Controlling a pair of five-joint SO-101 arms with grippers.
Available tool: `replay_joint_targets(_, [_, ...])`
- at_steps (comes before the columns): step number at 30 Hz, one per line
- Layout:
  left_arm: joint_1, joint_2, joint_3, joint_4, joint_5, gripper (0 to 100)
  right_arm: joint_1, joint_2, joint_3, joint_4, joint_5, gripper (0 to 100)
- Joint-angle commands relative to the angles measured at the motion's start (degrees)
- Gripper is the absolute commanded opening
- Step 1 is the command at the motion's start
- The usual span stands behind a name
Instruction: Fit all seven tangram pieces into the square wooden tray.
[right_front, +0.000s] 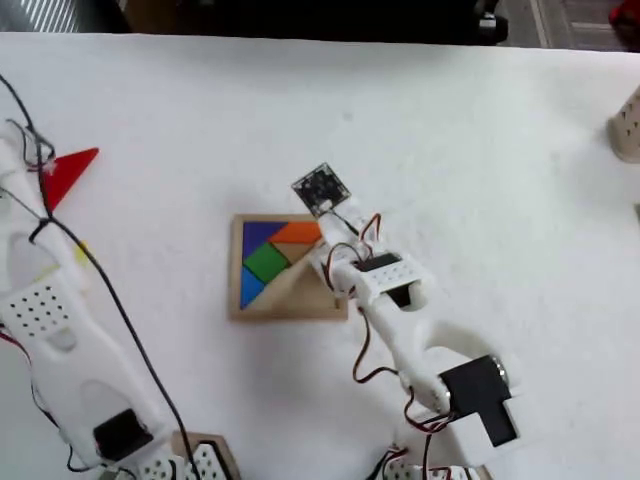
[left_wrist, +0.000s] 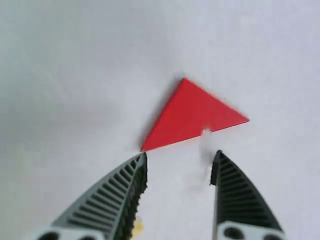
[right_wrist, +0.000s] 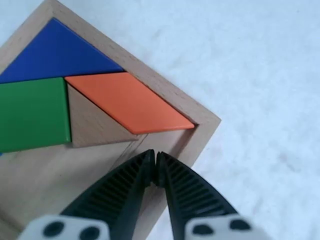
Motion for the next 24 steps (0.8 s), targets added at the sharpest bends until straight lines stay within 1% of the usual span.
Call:
replay_joint_targets(1, [1.80,1.19,-3.08,-9.05,0.35,24,0.22,-0.22,-2.29,0.13,0.79,1.7])
replay_joint_targets(10, [3.03,15.78,-3.60,-33.67,-0.09,24,0.22,-0.22,-2.29,0.13,0.88,1.7])
replay_joint_targets(11, [3.21,17.36,-3.60,-36.04,-0.53,24,0.22,-0.22,-2.29,0.13,0.88,1.7])
replay_joint_targets(14, [4.09,20.79,-3.60,-40.97,-4.84,24,0.22,-0.13,-2.37,0.04,0.88,1.7])
replay_joint_targets(16, [4.53,22.46,-3.60,-42.11,-6.24,24,0.22,-0.13,-2.37,-0.04,0.88,1.8])
replay_joint_targets(19, [4.62,24.04,-3.60,-41.14,-6.51,24,0.22,-0.13,-2.37,-0.13,0.88,1.8])
replay_joint_targets(24, [4.53,24.04,-3.60,-32.62,-6.59,24,0.22,-0.13,-2.37,-0.13,0.88,1.8])
